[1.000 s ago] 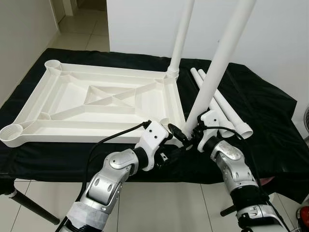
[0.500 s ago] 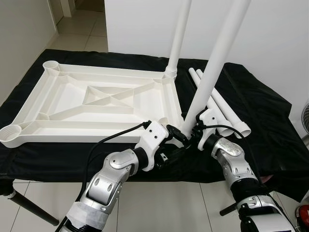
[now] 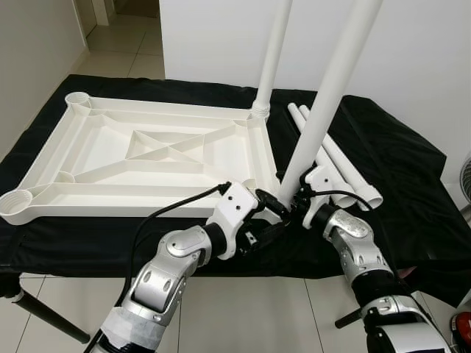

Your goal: Building children table

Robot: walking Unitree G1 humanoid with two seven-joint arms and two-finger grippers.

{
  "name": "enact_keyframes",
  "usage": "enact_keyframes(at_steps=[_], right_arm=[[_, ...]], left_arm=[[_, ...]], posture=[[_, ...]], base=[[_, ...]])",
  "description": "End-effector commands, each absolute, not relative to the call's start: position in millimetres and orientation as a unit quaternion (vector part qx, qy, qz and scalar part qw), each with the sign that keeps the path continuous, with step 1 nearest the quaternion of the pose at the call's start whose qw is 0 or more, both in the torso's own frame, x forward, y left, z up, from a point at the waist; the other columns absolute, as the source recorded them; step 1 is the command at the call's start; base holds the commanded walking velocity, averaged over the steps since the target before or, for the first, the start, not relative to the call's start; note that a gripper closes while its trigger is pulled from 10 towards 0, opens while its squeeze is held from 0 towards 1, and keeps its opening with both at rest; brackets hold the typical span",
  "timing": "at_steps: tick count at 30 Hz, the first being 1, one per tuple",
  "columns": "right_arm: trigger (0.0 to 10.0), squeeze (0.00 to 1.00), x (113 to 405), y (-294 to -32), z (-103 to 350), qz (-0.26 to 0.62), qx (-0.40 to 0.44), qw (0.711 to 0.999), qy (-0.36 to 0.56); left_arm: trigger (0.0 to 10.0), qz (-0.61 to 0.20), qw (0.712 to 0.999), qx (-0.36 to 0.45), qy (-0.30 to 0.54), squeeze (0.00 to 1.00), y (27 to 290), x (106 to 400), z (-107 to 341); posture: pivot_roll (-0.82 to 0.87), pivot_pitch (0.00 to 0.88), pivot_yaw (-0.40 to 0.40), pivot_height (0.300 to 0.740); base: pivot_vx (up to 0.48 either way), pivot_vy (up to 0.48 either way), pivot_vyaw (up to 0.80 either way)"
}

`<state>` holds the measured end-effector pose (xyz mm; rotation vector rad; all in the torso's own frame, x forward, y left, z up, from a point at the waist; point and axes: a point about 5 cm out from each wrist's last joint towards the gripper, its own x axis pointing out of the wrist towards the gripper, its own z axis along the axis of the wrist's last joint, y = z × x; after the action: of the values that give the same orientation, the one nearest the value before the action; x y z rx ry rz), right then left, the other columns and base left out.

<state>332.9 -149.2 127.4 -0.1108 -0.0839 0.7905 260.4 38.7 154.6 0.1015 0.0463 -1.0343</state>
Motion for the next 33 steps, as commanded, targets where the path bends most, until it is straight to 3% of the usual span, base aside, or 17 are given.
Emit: enact_keyframes(at_steps=[1,11,12,23,26,30,32,33], right_arm=[[0.0,0.00,331,-146,124,0.405,-0.054,0.912,-0.036],[0.0,0.00,329,-150,121,0.400,-0.049,0.915,-0.026],[10.0,0.00,329,-152,119,0.392,-0.045,0.919,-0.022],[10.0,0.00,326,-154,115,0.355,-0.027,0.934,-0.022],[10.0,0.00,324,-157,108,0.287,-0.046,0.957,-0.012],[10.0,0.00,322,-157,107,0.260,-0.047,0.964,-0.011],[10.0,0.00,315,-150,105,0.216,-0.027,0.976,-0.016],[10.0,0.00,307,-144,103,0.145,0.003,0.989,-0.008]], left_arm=[[10.0,-0.488,0.871,0.049,0.020,0.00,37,261,158],[10.0,-0.488,0.871,0.047,0.022,0.00,35,259,157],[10.0,-0.488,0.871,0.047,0.022,0.00,36,259,156],[10.0,-0.486,0.872,0.047,0.024,0.00,36,259,156],[10.0,-0.485,0.873,0.046,0.024,0.00,36,258,155],[10.0,-0.485,0.873,0.045,0.024,0.00,35,258,155],[10.0,-0.486,0.872,0.045,0.024,0.00,36,257,155],[10.0,-0.487,0.872,0.045,0.024,0.00,35,258,155]], posture=[[-0.04,0.000,-0.070,0.740],[-0.04,0.000,-0.071,0.740],[-0.05,0.000,-0.071,0.740],[-0.04,0.000,-0.085,0.740],[-0.04,0.000,-0.085,0.740],[-0.04,0.000,-0.085,0.740],[-0.04,0.000,-0.093,0.740],[-0.04,0.000,-0.093,0.740]], base=[[0.000,0.000,0.00],[0.000,0.000,0.00],[0.000,0.000,0.00],[0.000,0.000,0.00],[0.000,0.000,0.00],[0.000,0.000,0.00],[0.000,0.000,0.00],[0.000,0.000,0.00]])
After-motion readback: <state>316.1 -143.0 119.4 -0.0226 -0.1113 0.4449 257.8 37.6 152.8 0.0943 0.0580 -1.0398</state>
